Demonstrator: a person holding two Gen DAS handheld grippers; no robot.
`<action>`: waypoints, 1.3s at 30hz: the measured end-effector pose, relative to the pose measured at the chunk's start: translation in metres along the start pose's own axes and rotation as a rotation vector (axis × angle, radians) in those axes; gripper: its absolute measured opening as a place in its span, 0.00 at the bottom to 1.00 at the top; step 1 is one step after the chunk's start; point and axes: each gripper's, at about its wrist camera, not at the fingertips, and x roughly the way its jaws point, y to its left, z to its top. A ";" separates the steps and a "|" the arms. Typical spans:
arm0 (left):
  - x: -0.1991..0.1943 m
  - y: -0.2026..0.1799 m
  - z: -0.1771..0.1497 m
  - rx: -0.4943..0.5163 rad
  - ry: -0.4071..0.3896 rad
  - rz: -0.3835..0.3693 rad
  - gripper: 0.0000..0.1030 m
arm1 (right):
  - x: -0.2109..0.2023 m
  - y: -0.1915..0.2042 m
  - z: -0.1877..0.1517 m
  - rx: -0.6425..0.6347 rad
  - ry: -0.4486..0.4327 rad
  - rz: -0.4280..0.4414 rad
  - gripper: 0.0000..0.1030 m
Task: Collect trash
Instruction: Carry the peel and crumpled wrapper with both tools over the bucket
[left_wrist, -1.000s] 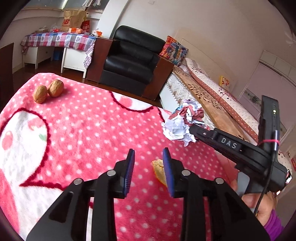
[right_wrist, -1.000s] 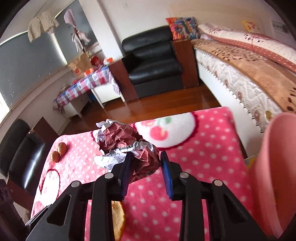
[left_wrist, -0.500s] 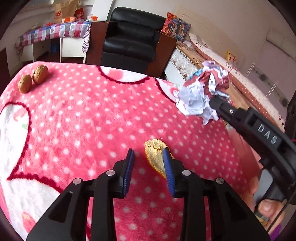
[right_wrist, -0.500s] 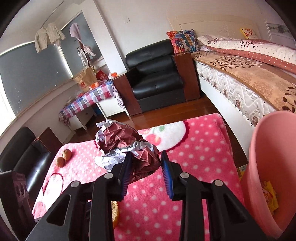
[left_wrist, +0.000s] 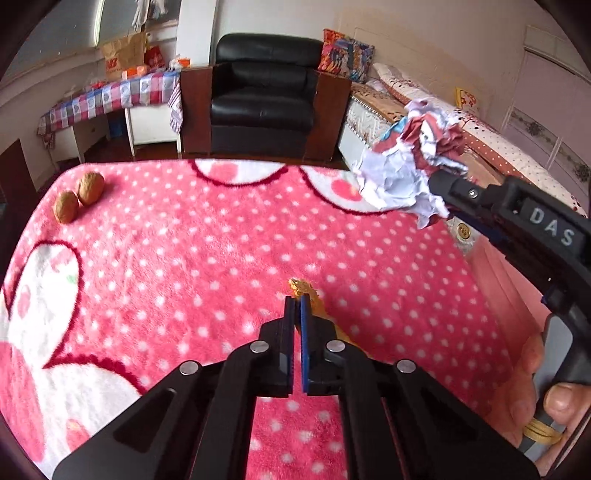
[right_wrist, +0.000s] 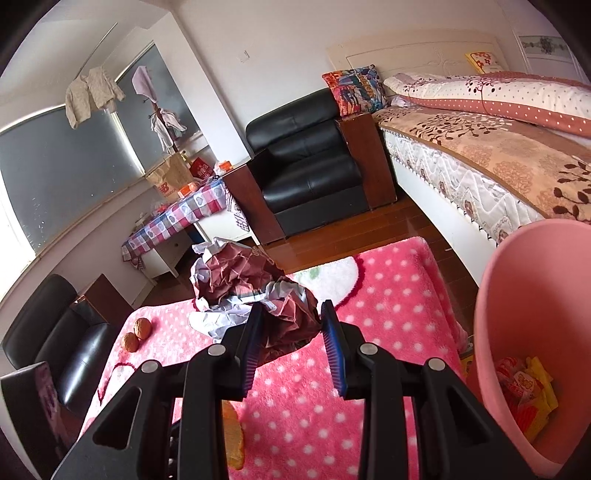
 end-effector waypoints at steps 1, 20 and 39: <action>-0.006 -0.001 0.001 0.017 -0.019 -0.001 0.02 | -0.005 0.000 0.000 0.001 -0.003 -0.004 0.30; -0.095 -0.014 -0.003 0.082 -0.222 -0.024 0.02 | -0.121 0.015 -0.030 -0.034 -0.053 -0.132 0.30; -0.124 0.007 -0.003 0.009 -0.248 -0.165 0.02 | -0.158 0.023 -0.043 -0.029 -0.073 -0.170 0.31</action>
